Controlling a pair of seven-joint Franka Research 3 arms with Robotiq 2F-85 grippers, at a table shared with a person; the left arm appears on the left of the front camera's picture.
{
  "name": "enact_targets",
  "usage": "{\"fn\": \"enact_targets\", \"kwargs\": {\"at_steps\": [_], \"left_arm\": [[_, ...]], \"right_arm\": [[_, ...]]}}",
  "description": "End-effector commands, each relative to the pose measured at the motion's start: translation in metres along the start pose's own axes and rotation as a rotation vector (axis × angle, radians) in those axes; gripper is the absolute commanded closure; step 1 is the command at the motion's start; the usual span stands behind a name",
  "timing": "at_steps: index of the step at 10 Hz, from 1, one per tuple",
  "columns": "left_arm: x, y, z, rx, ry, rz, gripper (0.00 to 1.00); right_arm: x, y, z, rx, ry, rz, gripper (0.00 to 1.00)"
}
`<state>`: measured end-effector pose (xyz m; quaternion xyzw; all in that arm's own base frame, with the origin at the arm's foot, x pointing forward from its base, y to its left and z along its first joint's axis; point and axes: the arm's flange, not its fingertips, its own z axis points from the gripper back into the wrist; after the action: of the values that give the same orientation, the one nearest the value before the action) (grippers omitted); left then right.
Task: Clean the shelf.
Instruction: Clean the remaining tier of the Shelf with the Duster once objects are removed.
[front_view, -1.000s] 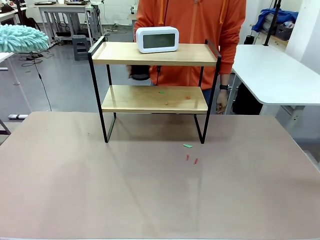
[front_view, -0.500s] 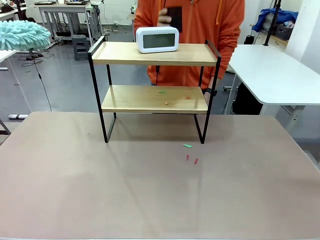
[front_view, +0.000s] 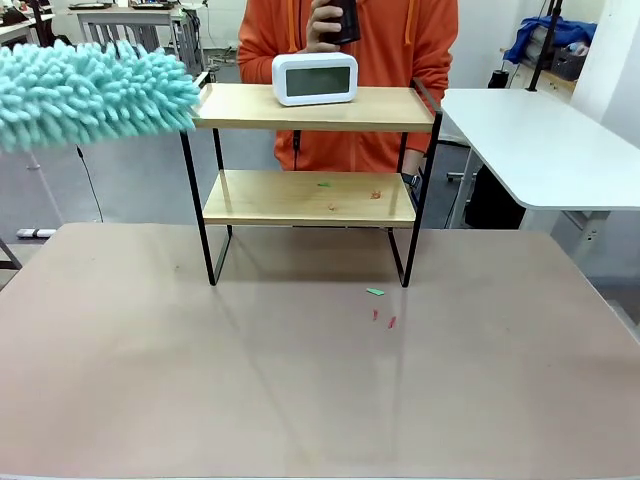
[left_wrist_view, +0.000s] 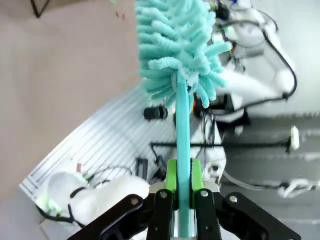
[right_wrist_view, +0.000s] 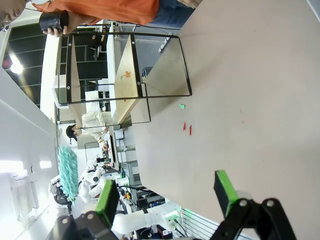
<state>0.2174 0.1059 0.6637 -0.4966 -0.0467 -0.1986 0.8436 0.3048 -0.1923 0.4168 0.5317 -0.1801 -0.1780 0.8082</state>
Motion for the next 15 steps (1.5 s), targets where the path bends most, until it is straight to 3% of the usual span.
{"fn": "enact_targets", "kwargs": {"at_steps": [1,3,6,7,8,9,10,11,12,14,15], "left_arm": [[0.015,0.005,-0.013,0.079,0.116,-0.096,0.88],[0.032,-0.002,-0.057,0.098,0.287,-0.124,0.88],[0.075,0.002,-0.142,0.068,0.301,-0.063,0.88],[0.09,0.009,-0.152,0.14,0.182,0.045,0.88],[0.067,0.0,-0.126,0.095,0.335,-0.087,0.88],[0.067,0.0,-0.126,0.095,0.335,-0.087,0.88],[0.087,0.011,-0.151,0.116,0.296,-0.032,0.88],[0.085,0.002,-0.174,0.216,0.133,-0.061,0.88],[0.092,0.004,-0.192,0.21,0.119,-0.071,0.88],[0.11,0.006,-0.212,0.236,-0.048,-0.045,0.88],[0.118,0.008,-0.219,0.255,-0.049,-0.034,0.88]], "right_arm": [[0.001,0.002,-0.001,0.024,-0.011,0.018,0.0],[0.001,0.002,-0.001,0.024,-0.011,0.018,0.0],[0.001,0.002,-0.001,0.024,-0.011,0.018,0.0],[0.001,0.002,-0.001,0.024,-0.011,0.018,0.0],[0.001,0.002,-0.001,0.024,-0.011,0.018,0.0],[0.001,0.002,-0.001,0.024,-0.011,0.018,0.0],[0.001,0.002,-0.001,0.024,-0.011,0.018,0.0],[0.001,0.002,-0.001,0.024,-0.011,0.018,0.0],[0.001,0.002,-0.001,0.024,-0.011,0.018,0.0],[0.001,0.002,-0.001,0.024,-0.011,0.018,0.0],[0.001,0.002,-0.001,0.024,-0.011,0.018,0.0]]}}
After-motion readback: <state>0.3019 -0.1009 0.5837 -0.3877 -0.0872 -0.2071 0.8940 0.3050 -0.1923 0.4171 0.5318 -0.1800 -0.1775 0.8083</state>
